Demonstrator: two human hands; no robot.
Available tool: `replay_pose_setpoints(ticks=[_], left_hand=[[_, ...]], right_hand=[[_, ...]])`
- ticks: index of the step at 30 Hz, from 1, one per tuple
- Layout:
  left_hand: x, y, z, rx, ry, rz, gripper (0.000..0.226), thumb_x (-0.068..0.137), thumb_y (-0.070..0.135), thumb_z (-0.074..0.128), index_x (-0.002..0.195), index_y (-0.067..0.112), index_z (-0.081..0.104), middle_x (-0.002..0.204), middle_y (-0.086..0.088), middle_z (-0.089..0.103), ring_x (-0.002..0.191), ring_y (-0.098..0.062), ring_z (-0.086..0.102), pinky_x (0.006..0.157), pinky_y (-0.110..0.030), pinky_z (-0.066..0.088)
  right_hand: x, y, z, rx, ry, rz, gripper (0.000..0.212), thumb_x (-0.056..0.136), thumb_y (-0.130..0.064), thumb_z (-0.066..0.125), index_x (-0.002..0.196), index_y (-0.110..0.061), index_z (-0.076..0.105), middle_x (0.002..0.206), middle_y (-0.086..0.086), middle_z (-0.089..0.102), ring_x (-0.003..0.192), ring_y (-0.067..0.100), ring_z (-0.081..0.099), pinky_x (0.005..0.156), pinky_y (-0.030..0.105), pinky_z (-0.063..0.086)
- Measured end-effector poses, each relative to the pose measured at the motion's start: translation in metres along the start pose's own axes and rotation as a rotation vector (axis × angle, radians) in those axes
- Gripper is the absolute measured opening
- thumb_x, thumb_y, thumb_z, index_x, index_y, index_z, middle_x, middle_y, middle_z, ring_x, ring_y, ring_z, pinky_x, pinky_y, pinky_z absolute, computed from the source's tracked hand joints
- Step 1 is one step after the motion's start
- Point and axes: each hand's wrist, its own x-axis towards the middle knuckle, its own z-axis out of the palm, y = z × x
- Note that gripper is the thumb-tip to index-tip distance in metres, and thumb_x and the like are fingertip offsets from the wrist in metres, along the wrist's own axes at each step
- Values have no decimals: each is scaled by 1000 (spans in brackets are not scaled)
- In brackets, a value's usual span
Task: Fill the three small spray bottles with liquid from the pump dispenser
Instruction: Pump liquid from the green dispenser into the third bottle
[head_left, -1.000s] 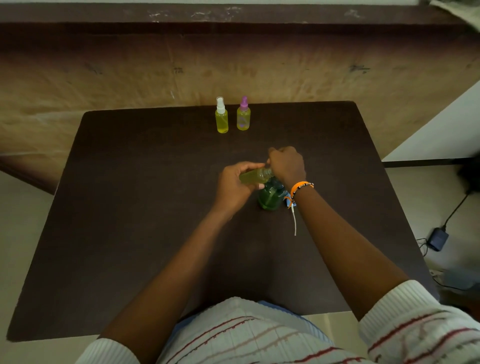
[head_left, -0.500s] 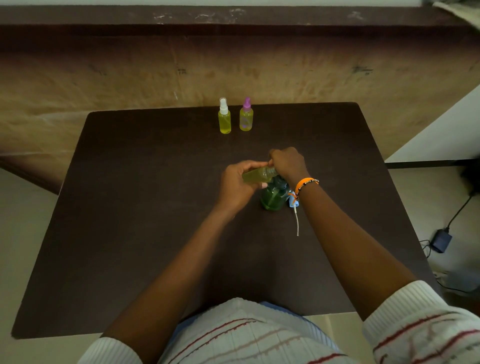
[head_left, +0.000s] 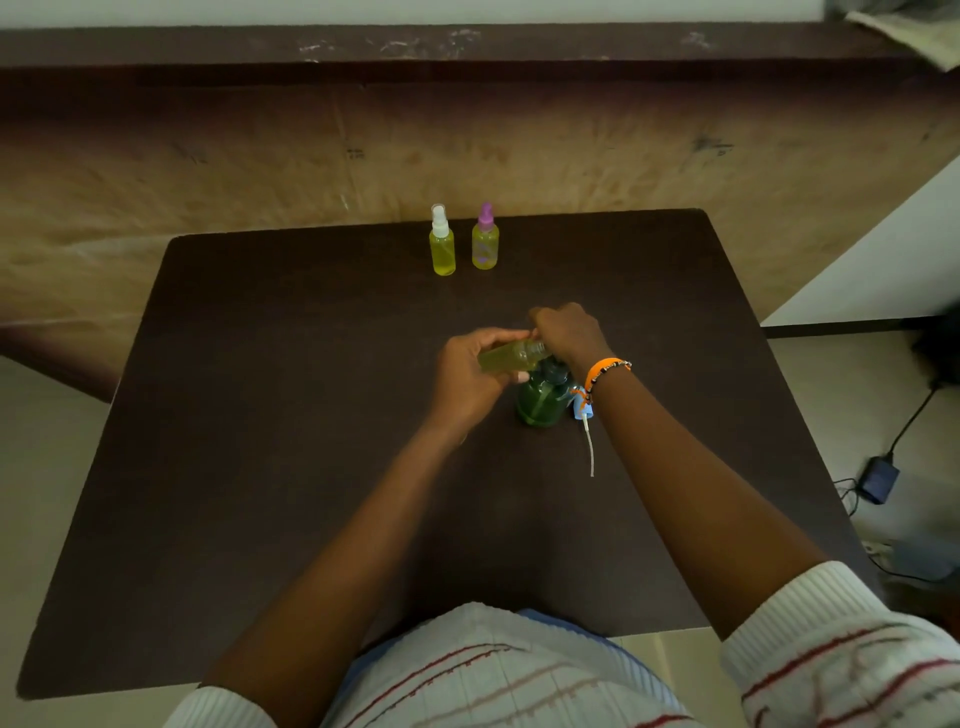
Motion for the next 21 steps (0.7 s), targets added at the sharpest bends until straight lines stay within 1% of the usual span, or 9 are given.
replay_pose_setpoints(ticks=[2,4,7,9,11,14,17,20,21], left_hand=[[0,0,0,1,3,-3,55,62,-13,71,99,26,65,90,7,67,87,-10,64,82,-27,52],[-1,-1,-1,-2,7,3,55,61,-12,71,97,29,66,89,9,68,87,-10,64,82,-29,52],[1,-4,1,-7,9,-3,55,60,-14,71,98,27,66,88,12,67,83,-2,63,79,-22,52],[2,-6,2,-7,16,-8,56,60,-14,71,97,26,66,88,12,67,79,3,62,76,-17,50],[3,-8,3,-4,13,-14,56,60,-15,71,98,25,65,89,9,67,78,5,62,74,-14,49],[3,-9,3,-1,15,-19,55,60,-16,70,102,20,65,93,3,67,78,5,62,73,-12,49],[3,-7,3,1,14,-15,54,61,-15,70,102,19,65,94,1,68,79,4,62,74,-13,50],[2,-4,2,-3,15,-15,53,61,-15,70,102,19,66,92,3,68,77,7,61,75,-15,51],[2,-3,2,-2,17,-11,54,61,-15,71,101,20,66,90,5,67,77,7,61,76,-17,51]], right_hand=[[1,-1,0,-7,-18,4,76,59,-48,39,118,-11,67,129,18,59,121,39,50,103,46,43],[2,0,1,12,-12,9,75,59,-49,40,117,-10,68,127,18,61,119,39,53,103,46,44],[2,3,1,73,35,7,72,60,-47,39,113,-9,69,122,16,64,113,36,57,99,43,46],[1,4,2,87,70,-8,65,68,-46,41,112,-8,69,121,16,65,113,37,56,100,43,45],[3,8,3,95,93,-11,53,81,-41,45,115,-6,66,123,18,62,117,39,53,103,46,43],[7,11,4,107,86,0,48,87,-37,46,117,-4,64,126,19,60,119,39,51,104,46,41],[3,8,3,100,67,-9,55,82,-42,45,117,-4,63,126,19,60,119,39,51,104,47,41],[1,3,0,68,13,3,73,64,-50,39,116,-6,66,126,18,61,119,38,53,103,45,43],[2,2,-1,60,-5,11,74,62,-50,39,117,-7,66,127,18,61,119,38,53,103,45,44]])
